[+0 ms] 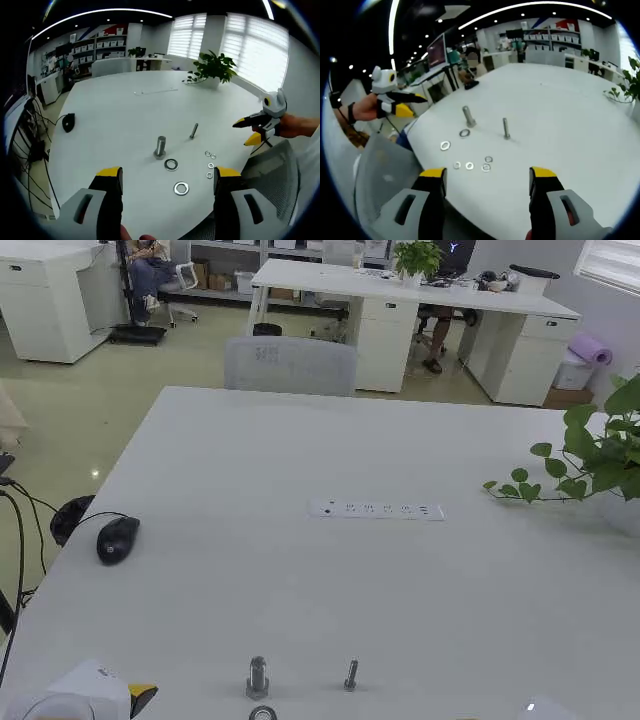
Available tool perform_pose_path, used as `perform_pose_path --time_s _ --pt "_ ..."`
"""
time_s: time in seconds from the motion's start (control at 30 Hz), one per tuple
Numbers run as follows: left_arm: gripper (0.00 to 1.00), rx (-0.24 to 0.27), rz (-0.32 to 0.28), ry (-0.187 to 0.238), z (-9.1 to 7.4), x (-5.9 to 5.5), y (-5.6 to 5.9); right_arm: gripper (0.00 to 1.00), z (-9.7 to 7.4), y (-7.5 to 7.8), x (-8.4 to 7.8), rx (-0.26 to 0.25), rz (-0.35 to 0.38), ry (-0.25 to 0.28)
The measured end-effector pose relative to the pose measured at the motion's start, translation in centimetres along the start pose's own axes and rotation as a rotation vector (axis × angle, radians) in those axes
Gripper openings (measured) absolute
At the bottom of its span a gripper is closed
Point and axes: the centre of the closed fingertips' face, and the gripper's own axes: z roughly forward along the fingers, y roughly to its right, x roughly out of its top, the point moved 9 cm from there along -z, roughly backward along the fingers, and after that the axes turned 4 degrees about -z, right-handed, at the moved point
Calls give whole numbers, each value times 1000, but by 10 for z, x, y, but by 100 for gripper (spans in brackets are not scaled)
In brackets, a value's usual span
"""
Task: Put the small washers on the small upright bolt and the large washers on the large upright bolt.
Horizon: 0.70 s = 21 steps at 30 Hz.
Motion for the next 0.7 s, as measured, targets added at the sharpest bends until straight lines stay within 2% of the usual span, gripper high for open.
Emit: perform_pose_path --time_s 0.4,0.7 --pt "73 -2 -4 -5 2 -1 1 68 -1 2 -2 -3 10 -3" --pt "73 4 -8 -8 2 -1 -2 68 1 1 -4 1 13 -9"
